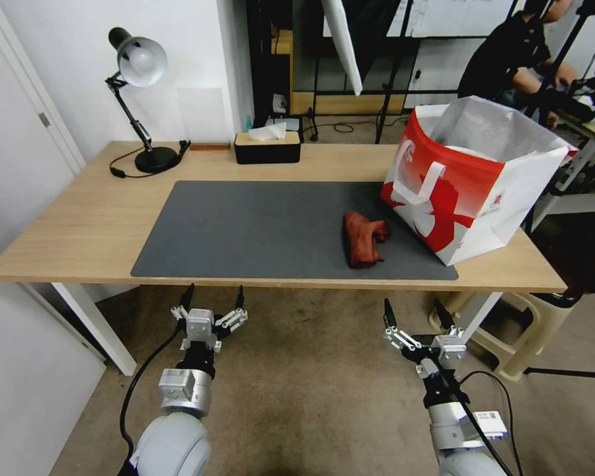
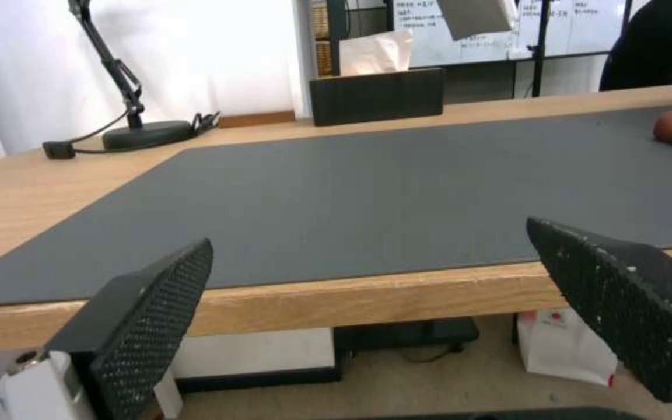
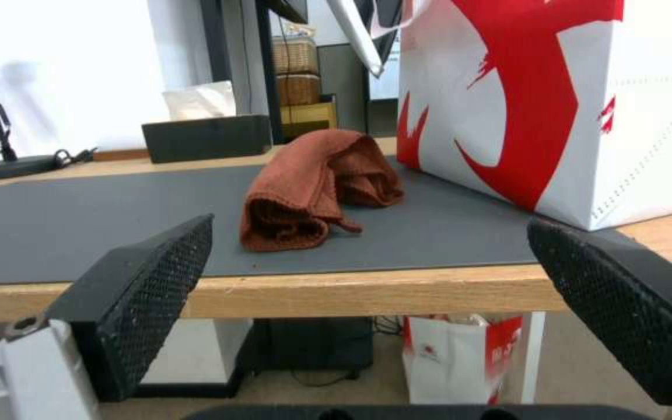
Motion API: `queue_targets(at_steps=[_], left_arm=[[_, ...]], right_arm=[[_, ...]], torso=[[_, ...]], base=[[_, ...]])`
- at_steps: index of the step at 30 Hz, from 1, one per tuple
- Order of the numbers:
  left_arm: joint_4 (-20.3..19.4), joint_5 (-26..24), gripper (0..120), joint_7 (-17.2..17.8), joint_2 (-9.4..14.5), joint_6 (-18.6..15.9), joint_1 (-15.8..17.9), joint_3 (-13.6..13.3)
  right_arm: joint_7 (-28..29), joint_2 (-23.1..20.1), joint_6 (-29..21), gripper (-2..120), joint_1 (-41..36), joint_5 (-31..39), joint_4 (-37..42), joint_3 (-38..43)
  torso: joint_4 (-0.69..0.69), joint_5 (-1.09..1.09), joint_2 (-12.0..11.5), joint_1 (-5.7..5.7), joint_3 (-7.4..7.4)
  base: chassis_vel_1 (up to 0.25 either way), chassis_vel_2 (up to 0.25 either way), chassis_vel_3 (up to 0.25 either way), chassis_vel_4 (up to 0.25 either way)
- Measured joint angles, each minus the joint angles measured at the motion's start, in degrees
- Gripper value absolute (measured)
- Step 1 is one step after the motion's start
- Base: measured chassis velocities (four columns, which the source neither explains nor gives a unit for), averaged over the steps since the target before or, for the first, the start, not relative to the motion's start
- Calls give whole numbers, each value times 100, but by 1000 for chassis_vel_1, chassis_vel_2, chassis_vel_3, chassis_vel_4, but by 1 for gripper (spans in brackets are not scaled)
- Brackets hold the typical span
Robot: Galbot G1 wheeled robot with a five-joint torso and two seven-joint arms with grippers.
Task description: Sweep shrimp from table into container with towel, then put container into takeout bag.
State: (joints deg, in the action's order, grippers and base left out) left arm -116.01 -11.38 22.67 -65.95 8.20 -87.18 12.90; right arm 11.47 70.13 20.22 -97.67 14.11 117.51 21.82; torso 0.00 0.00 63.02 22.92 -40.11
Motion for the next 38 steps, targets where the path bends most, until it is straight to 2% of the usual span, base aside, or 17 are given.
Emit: queue_targets(at_steps=[38], left_arm=[[0,0,100,0,0,0,0,0]], right_arm=[[0,0,0,100,0,0,0,0]], torso=[[0,0,0,0,0]], base=[[0,0,0,0]])
